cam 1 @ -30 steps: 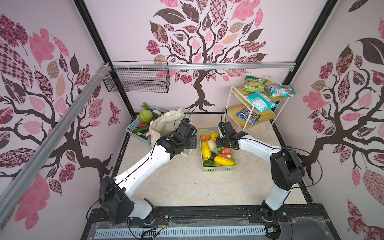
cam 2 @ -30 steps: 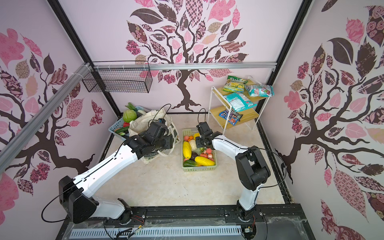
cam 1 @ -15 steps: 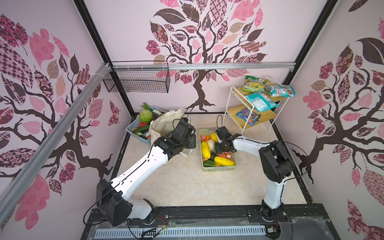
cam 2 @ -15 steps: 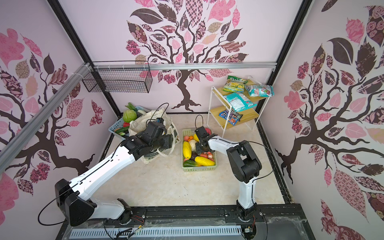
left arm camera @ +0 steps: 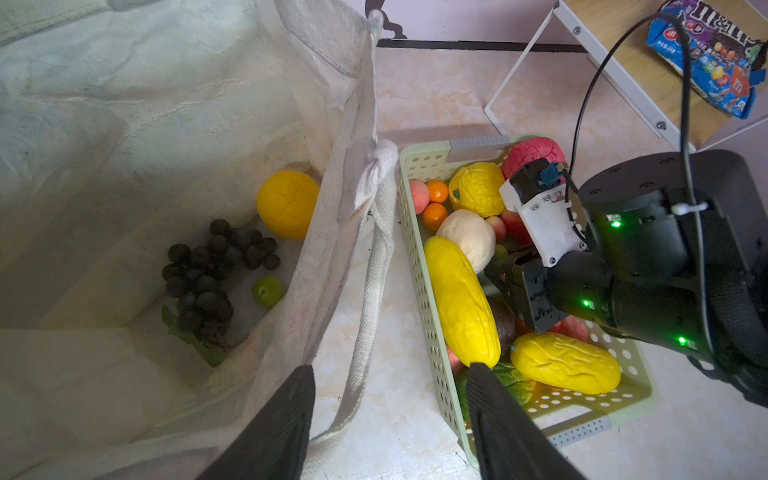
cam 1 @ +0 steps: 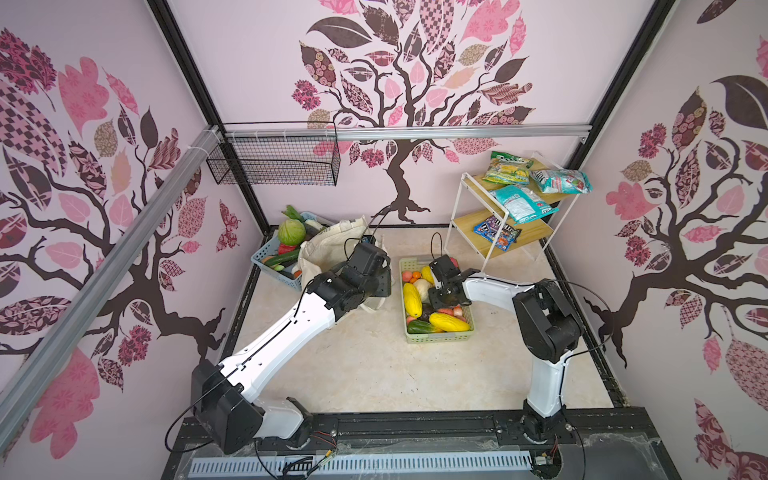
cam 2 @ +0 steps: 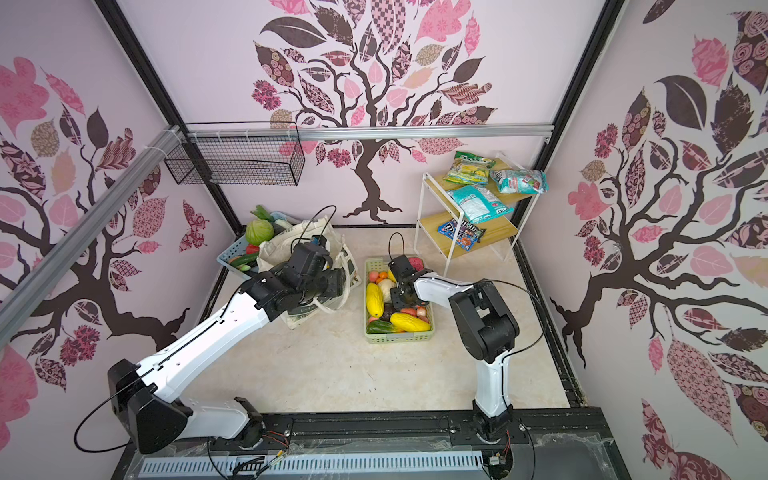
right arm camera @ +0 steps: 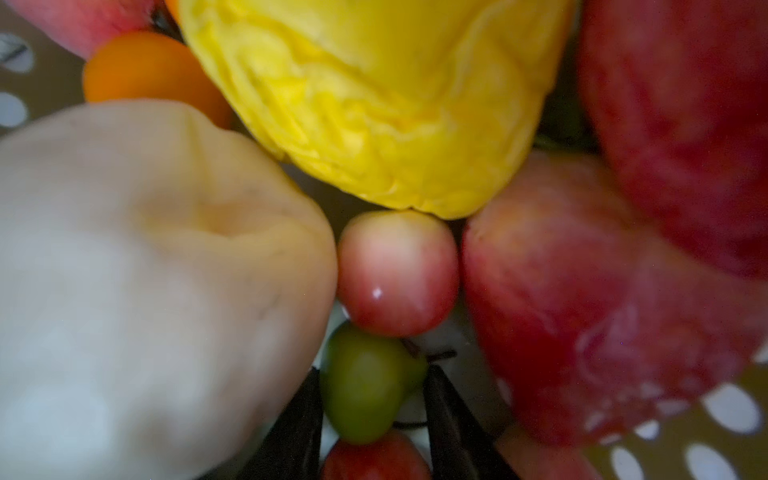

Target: Place the food into the grocery bag and tie it

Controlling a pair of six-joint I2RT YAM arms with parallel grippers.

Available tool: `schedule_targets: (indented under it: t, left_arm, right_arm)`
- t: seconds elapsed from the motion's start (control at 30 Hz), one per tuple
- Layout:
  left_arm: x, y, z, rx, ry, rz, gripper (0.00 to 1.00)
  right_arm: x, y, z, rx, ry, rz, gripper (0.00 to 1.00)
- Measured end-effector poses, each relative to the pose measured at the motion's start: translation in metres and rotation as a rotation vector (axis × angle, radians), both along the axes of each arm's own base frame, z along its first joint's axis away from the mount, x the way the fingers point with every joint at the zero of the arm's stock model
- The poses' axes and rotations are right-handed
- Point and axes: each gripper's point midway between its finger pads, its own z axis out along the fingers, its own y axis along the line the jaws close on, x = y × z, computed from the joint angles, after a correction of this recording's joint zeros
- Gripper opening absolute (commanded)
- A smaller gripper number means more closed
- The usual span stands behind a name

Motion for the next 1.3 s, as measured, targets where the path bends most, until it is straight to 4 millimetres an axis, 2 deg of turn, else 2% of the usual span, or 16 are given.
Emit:
schedule_targets:
  t: [0.3, 0.43, 0.53, 0.7, 0.93, 1.17, 1.3]
  left_arm:
    - [0.0, 0.001, 0.0, 0.001, -0.001, 0.002, 0.63]
    - [0.0, 0.001, 0.0, 0.001, -0.002, 0.002, 0.63]
    - [0.0, 0.001, 0.001, 0.001, -0.002, 0.002, 0.63]
    - [0.0, 0.001, 0.001, 0.001, -0.002, 0.002, 0.63]
    - [0.0, 0.001, 0.001, -0.002, -0.001, 0.005, 0.63]
    - [0.0, 0.001, 0.001, -0.004, -0.001, 0.006, 0.63]
    - [0.0, 0.001, 0.001, -0.004, -0.001, 0.007, 0.63]
  right_arm:
    - [0.009, 0.006, 0.058, 0.076, -0.113, 0.001, 0.43]
    - [0.01, 0.006, 0.061, 0.091, -0.115, 0.002, 0.43]
    - [0.01, 0.007, 0.062, 0.094, -0.116, 0.003, 0.47]
    - [0.009, 0.007, 0.057, 0.082, -0.106, 0.019, 0.49]
    - [0.004, 0.004, 0.02, 0.029, -0.025, 0.038, 0.47]
    - [0.003, 0.004, 0.007, 0.011, -0.002, 0.048, 0.43]
    - [0.006, 0.005, -0.003, 0.001, 0.011, 0.051, 0.38]
